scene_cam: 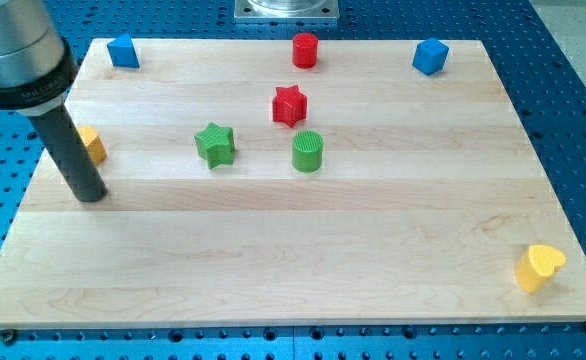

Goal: Place the heart at the center right side of the board

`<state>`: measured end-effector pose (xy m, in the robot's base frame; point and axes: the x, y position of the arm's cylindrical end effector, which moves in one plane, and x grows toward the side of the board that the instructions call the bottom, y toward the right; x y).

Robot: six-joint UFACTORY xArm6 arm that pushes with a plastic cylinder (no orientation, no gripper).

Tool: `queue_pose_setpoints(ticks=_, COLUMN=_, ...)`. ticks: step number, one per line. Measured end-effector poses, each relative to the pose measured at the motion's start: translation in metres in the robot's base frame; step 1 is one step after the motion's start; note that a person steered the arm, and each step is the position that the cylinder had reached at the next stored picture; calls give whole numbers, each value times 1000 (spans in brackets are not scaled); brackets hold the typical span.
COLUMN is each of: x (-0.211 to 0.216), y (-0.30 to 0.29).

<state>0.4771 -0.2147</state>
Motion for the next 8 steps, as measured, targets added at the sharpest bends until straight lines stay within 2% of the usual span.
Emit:
queue_pose_setpoints(ticks=1, x=24, y=75)
queue_pose_setpoints(ticks=2, x=95, y=161)
queue_pose_setpoints(ticks=3, x=141, y=234)
queue_pose_setpoints(ticks=4, x=142, y=271)
queue_pose_setpoints(ticks=7, x=140, y=451)
queue_pose_setpoints(ticks=8, x=118, y=483)
